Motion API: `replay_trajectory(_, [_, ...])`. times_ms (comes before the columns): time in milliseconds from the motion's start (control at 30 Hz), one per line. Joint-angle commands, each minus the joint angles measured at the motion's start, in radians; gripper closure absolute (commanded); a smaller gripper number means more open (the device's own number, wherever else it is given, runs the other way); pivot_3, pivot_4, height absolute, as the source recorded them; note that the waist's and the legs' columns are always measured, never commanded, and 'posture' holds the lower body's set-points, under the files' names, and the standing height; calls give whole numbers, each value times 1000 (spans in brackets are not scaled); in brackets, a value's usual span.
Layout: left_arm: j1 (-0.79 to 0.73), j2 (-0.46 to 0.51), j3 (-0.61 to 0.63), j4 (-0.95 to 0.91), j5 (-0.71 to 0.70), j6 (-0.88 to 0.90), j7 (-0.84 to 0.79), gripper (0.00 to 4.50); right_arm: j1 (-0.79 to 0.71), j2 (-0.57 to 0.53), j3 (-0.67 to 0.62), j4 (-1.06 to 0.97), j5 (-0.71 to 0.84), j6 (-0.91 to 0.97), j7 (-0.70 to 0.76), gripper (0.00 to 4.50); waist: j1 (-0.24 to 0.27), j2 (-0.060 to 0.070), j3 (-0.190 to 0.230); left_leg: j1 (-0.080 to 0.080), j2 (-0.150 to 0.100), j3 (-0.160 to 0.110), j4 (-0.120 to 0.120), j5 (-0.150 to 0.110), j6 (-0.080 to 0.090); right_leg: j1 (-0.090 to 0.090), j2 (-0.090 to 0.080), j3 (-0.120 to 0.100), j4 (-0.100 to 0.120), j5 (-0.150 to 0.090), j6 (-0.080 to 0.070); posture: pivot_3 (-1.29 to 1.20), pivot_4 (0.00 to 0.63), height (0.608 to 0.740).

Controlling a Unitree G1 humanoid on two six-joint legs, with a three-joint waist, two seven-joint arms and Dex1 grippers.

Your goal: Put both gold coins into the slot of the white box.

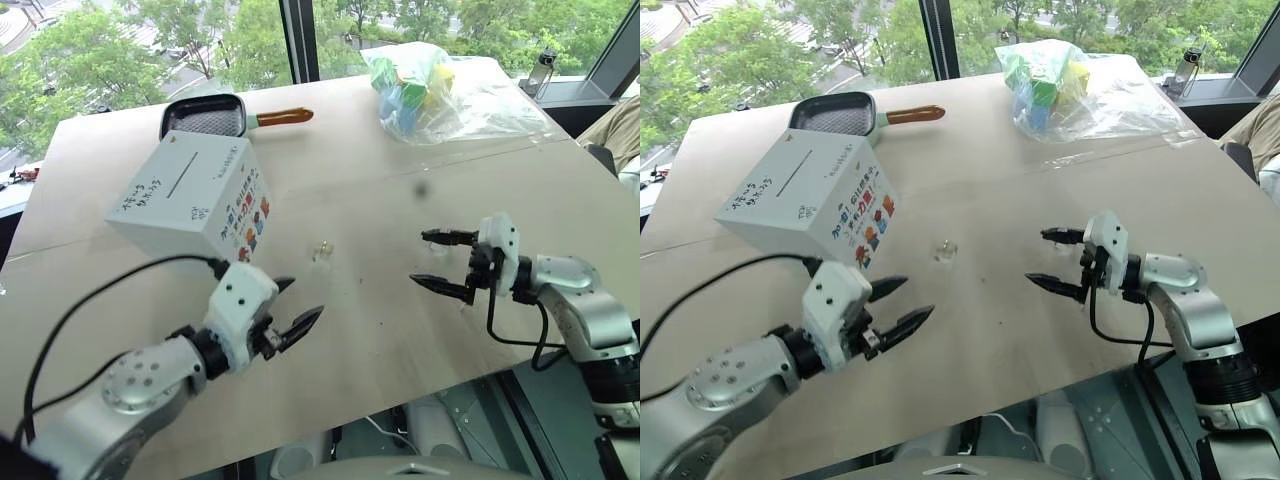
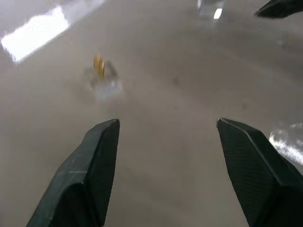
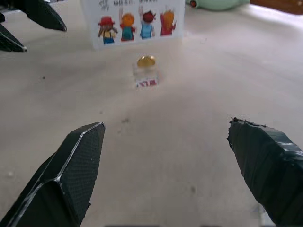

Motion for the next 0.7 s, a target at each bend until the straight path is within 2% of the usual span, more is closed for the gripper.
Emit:
replay_trajectory(33, [63, -72, -4, 48, 100, -162, -38, 1207, -12, 51, 25, -11, -41, -47, -58, 0, 0, 0, 0, 0, 0, 1, 1, 0, 1, 0, 0, 1, 0, 0, 0, 0, 150, 721])
replay_trajectory(167, [134, -176, 57, 74, 148, -284, -41, 1207, -92, 160, 115, 51, -134, -20, -155, 0, -3, -1, 0, 0, 1, 1, 2, 0, 0, 0, 1, 0, 1, 2, 0, 0, 150, 721])
replay_trajectory(267, [183, -229, 122, 74, 146, -339, -55, 1207, -129, 245, 158, 64, -147, 14, -200, 0, 2, 0, 0, 0, 2, -1, 1, 0, 0, -1, 1, -1, 1, 2, 0, 0, 150, 721])
replay_trajectory(467, [256, -270, 181, 66, 139, -380, -100, 1207, -225, 412, 234, 158, -195, 83, -297, 0, 2, -2, -1, -4, 0, -5, 2, 0, 0, -2, -1, -6, -1, 2, 0, 0, 150, 721])
replay_trajectory(567, [259, -284, 185, 64, 137, -382, -105, 1207, -260, 454, 252, 214, -220, 72, -315, 0, -1, -2, -1, -4, 0, -4, 2, 0, 0, -2, 0, -5, -1, 2, 0, 0, 150, 721])
replay_trajectory(667, [264, -290, 188, 69, 140, -387, -114, 1130, -290, 497, 261, 266, -231, 75, -328, 622, -2, -1, -1, -4, 0, -5, 1, 0, 0, -2, 0, -6, -1, 2, 0, 0, 150, 721])
replay_trajectory(700, [261, -293, 187, 72, 142, -386, -115, 1130, -297, 507, 260, 276, -233, 75, -330, 1078, -3, -1, -1, -4, 1, -5, 1, 0, 0, -2, 0, -7, -1, 2, 0, 0, 150, 721])
